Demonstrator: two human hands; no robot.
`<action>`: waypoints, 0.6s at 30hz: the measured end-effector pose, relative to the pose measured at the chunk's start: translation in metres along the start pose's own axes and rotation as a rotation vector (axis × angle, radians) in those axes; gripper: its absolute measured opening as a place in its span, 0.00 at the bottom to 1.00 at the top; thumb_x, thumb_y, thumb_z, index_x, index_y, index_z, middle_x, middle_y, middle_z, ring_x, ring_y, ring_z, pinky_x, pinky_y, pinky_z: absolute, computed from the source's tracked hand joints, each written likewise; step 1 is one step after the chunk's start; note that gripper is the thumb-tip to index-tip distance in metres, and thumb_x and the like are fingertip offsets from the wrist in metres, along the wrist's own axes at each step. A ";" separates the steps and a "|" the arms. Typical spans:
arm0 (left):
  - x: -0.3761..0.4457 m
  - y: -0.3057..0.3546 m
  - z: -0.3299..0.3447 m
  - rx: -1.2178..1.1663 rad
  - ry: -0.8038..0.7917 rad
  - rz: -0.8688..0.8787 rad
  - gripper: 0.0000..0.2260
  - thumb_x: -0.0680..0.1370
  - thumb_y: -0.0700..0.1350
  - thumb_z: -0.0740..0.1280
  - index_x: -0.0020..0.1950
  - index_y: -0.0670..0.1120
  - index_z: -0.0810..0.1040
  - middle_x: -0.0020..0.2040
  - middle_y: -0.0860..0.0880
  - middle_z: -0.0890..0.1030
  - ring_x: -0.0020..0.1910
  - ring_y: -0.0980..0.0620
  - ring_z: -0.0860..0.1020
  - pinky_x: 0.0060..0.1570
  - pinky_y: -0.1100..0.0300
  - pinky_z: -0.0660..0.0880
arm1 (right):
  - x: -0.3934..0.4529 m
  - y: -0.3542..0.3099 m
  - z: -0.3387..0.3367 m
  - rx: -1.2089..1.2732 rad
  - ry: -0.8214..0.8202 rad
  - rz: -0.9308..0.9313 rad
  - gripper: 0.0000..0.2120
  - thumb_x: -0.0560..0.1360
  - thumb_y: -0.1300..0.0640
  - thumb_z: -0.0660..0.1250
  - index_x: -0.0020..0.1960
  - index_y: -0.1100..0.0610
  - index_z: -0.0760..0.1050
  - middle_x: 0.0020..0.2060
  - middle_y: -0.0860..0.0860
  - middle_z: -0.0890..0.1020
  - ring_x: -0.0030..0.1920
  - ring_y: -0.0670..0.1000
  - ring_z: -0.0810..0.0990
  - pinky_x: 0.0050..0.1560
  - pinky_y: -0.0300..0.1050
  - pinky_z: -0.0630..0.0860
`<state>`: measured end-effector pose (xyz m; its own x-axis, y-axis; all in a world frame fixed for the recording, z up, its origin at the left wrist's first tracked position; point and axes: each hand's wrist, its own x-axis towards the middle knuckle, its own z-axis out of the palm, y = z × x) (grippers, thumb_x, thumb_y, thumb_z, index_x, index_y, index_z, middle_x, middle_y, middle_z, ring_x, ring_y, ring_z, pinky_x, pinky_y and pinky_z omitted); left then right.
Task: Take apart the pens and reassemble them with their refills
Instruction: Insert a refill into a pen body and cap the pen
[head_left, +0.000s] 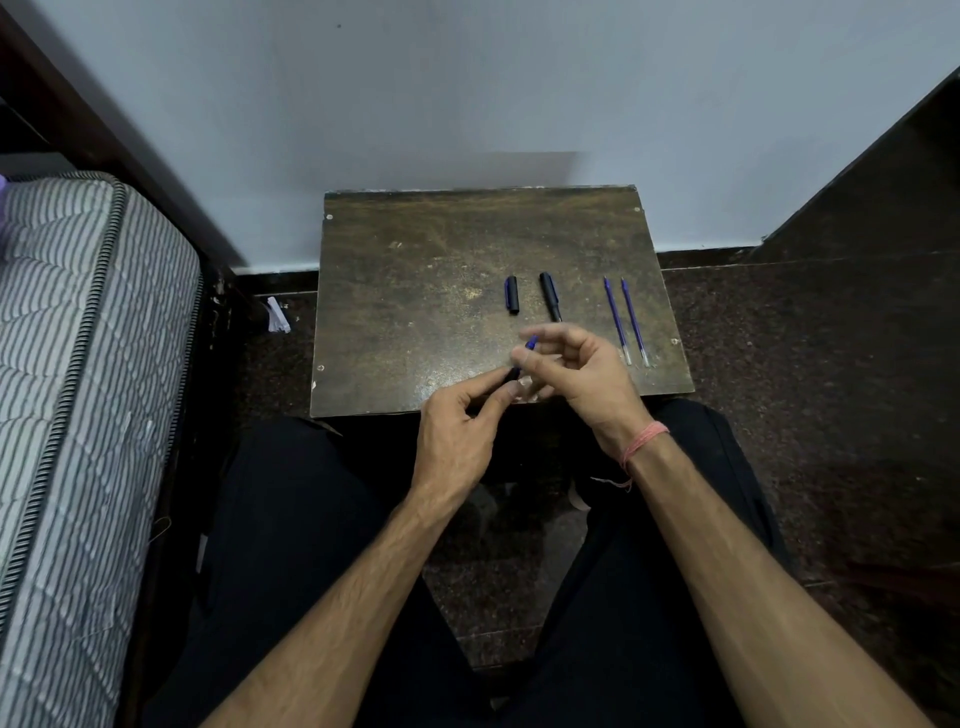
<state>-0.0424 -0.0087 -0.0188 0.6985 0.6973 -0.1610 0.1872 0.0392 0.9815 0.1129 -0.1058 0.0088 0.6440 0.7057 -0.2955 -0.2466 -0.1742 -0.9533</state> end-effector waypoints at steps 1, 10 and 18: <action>0.000 0.000 0.000 0.000 -0.003 0.003 0.11 0.86 0.46 0.75 0.69 0.51 0.90 0.59 0.62 0.91 0.62 0.64 0.88 0.63 0.68 0.82 | 0.000 -0.002 -0.001 0.035 -0.013 -0.014 0.16 0.76 0.52 0.81 0.63 0.54 0.87 0.54 0.56 0.88 0.44 0.49 0.86 0.43 0.39 0.82; -0.001 -0.001 0.000 -0.003 -0.032 -0.004 0.11 0.86 0.47 0.76 0.67 0.55 0.90 0.58 0.65 0.91 0.63 0.65 0.88 0.63 0.71 0.80 | -0.001 -0.002 0.004 -0.005 0.100 -0.040 0.15 0.68 0.54 0.86 0.46 0.57 0.82 0.38 0.58 0.87 0.34 0.50 0.86 0.34 0.39 0.81; -0.002 0.009 0.000 -0.007 -0.017 0.020 0.15 0.88 0.45 0.73 0.59 0.69 0.87 0.54 0.66 0.91 0.53 0.69 0.88 0.56 0.74 0.79 | -0.002 0.000 0.003 0.048 -0.035 -0.064 0.09 0.81 0.63 0.76 0.60 0.57 0.86 0.52 0.58 0.91 0.43 0.52 0.88 0.46 0.46 0.87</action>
<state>-0.0417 -0.0099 -0.0099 0.7139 0.6856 -0.1426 0.1677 0.0303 0.9854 0.1093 -0.1050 0.0094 0.6336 0.7383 -0.2313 -0.2414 -0.0954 -0.9657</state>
